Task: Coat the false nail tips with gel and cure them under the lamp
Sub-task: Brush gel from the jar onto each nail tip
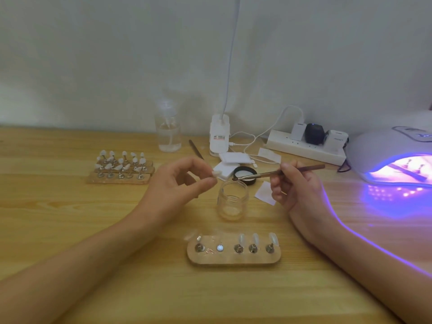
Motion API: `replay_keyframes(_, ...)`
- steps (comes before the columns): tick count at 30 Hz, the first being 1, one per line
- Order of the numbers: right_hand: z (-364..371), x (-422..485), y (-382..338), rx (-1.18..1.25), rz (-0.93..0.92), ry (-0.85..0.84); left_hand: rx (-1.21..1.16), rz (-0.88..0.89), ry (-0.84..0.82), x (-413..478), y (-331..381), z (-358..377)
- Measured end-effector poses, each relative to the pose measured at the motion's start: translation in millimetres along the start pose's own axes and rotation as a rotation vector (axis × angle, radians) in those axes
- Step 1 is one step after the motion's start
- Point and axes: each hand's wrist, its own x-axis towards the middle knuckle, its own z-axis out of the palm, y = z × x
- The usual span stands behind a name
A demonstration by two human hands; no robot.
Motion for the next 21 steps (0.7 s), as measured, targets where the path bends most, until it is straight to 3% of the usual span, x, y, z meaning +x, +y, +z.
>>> replay_keyframes(21,-0.2,1.3,4.7,-0.050,-0.041,-0.109,0.017,0.068,-0.113,2.8,-20.8,3.3)
